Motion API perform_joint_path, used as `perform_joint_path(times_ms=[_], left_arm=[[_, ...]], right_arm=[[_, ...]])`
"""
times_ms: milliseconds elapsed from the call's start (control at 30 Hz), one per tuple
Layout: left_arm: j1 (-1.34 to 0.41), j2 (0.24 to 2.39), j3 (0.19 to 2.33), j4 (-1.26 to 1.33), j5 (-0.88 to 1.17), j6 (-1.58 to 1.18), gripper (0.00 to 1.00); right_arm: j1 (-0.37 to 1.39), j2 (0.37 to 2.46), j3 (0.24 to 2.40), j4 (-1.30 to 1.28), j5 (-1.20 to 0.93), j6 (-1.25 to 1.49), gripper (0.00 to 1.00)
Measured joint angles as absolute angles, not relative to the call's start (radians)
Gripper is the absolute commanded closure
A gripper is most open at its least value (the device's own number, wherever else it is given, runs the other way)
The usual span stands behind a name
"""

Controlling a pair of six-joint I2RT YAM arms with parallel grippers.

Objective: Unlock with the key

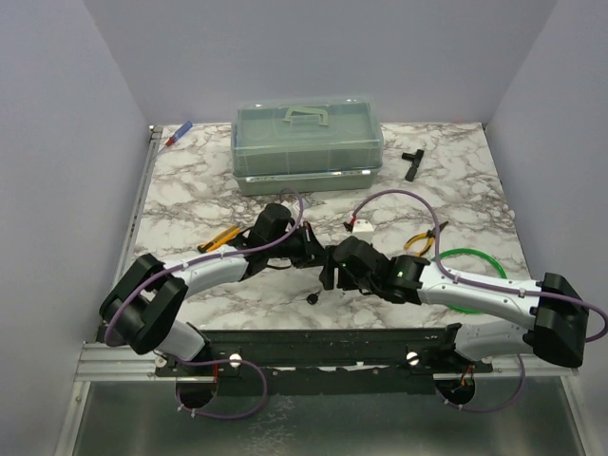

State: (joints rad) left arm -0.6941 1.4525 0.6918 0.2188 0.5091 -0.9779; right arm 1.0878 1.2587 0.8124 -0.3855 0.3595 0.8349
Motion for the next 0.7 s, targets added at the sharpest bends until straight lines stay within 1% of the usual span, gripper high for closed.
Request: perform_joint_path(times_ms=[133,300,433,533,700], left_arm=[[-0.691,1.395,0.694,0.177,0.474,-0.947,1.00],[-0.687,1.333,0.699,0.150,0.459,-0.918,1.00],[-0.687,1.271,0.712,0.132,0.459,-0.891,1.00],[-0.687,1.236,0.732,0.133,0.464,-0.872,1.00],[-0.687,1.198,0.755,0.147,0.503,-0.851,1.00]], right_arm=[[1.088,1.195,0.812,-0.415,0.373,0.854,0.24],[1.088,1.057,0.761,-0.339,0.329,0.838,0.26],[1.088,0.969,0.710,-0.231,0.265,0.802,0.30],[1.088,0.951,0.700,-0.162,0.229,0.783,0.37],[1.088,0.944,0.698,-0.080,0.192,0.768,0.39]])
